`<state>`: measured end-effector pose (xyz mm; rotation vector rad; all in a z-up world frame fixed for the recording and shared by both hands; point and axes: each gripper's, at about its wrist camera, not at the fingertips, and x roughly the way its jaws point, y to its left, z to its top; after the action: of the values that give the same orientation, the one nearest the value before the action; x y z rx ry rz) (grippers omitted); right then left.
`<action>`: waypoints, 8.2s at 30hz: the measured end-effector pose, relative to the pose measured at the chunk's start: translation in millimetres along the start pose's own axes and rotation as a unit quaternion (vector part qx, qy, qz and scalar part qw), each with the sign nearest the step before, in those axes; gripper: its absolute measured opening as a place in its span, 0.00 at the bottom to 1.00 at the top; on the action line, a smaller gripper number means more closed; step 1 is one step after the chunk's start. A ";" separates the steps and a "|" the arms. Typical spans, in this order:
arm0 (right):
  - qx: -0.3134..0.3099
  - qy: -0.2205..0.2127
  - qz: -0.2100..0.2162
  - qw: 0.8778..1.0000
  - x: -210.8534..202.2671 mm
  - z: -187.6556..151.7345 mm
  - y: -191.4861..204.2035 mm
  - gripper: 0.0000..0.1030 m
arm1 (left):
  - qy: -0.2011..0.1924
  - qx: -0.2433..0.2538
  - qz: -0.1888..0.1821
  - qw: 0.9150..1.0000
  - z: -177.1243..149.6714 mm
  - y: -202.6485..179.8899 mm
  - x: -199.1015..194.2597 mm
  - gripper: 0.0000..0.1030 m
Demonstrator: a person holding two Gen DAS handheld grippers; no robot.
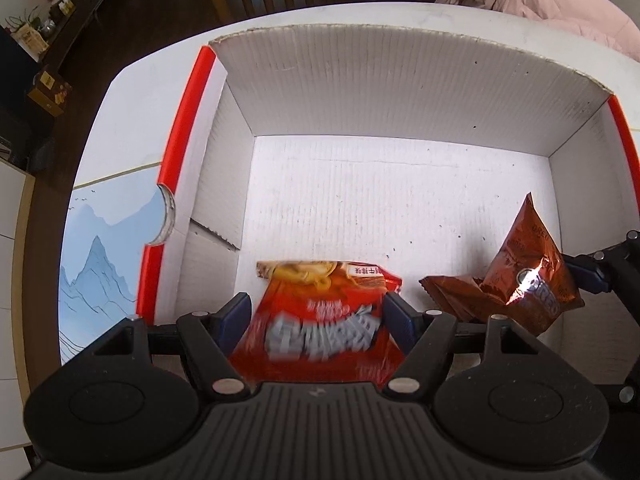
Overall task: Organize snacks
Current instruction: 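Carry the red bag and Oreo pack into the red box with both tools, then open both tools to drop the snacks and lift out of the box, then grasp the green bar with the left tool while the right tool grasps the cream pastry pack, then carry the green bar and cream pastry pack into the red box with both tools, then open both tools to release the snacks and lift out of the box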
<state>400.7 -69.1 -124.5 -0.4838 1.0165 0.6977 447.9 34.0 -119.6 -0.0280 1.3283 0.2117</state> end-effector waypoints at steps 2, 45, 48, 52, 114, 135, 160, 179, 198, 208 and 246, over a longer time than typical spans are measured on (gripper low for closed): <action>-0.001 -0.006 0.003 1.000 -2.4 2.1 2.4 0.61 | 0.002 0.002 0.001 1.000 -0.5 -3.5 1.4 0.69; 0.105 -0.158 0.005 0.982 -151.5 -43.7 27.8 0.84 | -0.178 -0.016 -0.084 0.980 -123.0 51.1 -154.8 0.69; 0.111 -0.179 0.000 0.978 -163.8 -53.7 38.0 0.98 | -0.188 -0.018 -0.093 0.978 -136.6 57.4 -162.1 0.69; 0.119 -0.195 0.001 0.974 -177.1 -68.8 50.3 0.98 | -0.208 -0.013 -0.098 0.973 -155.1 63.7 -173.0 0.71; -0.120 -0.052 0.025 0.991 -68.4 -152.7 146.1 0.73 | -0.051 0.027 -0.108 0.993 -284.2 42.5 -29.4 0.84; -0.075 -0.064 0.005 0.995 -75.7 -156.0 154.3 0.46 | -0.046 0.014 -0.135 0.990 -287.4 39.1 -31.0 0.41; 0.043 -0.140 -0.024 0.989 -158.4 -148.0 150.0 0.44 | -0.114 -0.040 -0.182 0.976 -295.0 77.2 -103.8 0.40; 0.108 -0.215 -0.048 0.969 -201.4 -92.5 78.7 0.44 | -0.224 -0.008 -0.167 0.960 -226.1 59.6 -185.4 0.40; 0.131 -0.192 -0.037 0.972 -131.8 -28.1 -0.1 0.44 | -0.209 -0.015 -0.103 0.972 -106.2 38.5 -149.4 0.40; 0.108 -0.123 -0.027 0.986 -74.4 5.1 -13.6 0.44 | -0.173 -0.015 -0.064 0.983 -55.0 38.3 -101.4 0.40; 0.072 -0.104 -0.010 0.992 -87.0 2.0 -3.2 0.59 | -0.147 -0.022 -0.088 0.985 -74.0 45.8 -92.4 0.41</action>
<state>374.2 -95.9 -46.1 -0.2892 0.8575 0.6367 348.4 55.8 -43.8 -0.1461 1.0201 0.0895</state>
